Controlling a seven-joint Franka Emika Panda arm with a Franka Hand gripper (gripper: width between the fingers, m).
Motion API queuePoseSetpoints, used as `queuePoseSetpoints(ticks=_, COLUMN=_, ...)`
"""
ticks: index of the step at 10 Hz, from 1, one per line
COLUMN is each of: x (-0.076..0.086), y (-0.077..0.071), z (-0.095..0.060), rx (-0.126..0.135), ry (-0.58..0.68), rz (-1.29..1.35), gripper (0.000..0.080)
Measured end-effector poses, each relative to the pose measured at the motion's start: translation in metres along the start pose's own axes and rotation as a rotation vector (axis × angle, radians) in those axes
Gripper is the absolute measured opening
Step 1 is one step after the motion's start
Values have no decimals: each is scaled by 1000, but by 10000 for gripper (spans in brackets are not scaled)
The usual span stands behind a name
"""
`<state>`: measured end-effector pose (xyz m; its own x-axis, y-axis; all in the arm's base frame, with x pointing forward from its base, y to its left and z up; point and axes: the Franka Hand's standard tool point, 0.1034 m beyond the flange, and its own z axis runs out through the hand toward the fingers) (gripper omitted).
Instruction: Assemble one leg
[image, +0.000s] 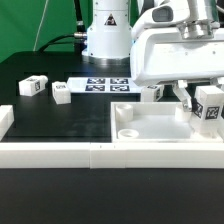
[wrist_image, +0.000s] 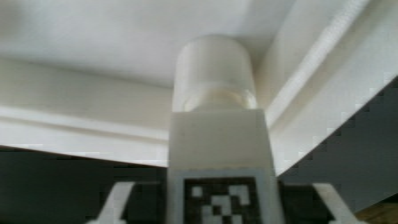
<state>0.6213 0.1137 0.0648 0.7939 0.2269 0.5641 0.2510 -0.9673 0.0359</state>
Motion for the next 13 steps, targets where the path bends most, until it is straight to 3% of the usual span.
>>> queuePoseSetpoints(ticks=3, x=0, y=1, z=1, rx=1, ry=-6, rz=1, gripper=290)
queuePoseSetpoints(ticks=5, x=0, y=1, z=1, rx=1, ry=-6, rz=1, gripper=607)
queuePoseSetpoints(ticks=11, x=0, y=1, z=1, rx=1, ry=-6, rz=1, gripper=649)
queuePoseSetpoints(ticks=13, x=14, y=1, z=-17, rx=7, ry=-27, rz=3, gripper=649)
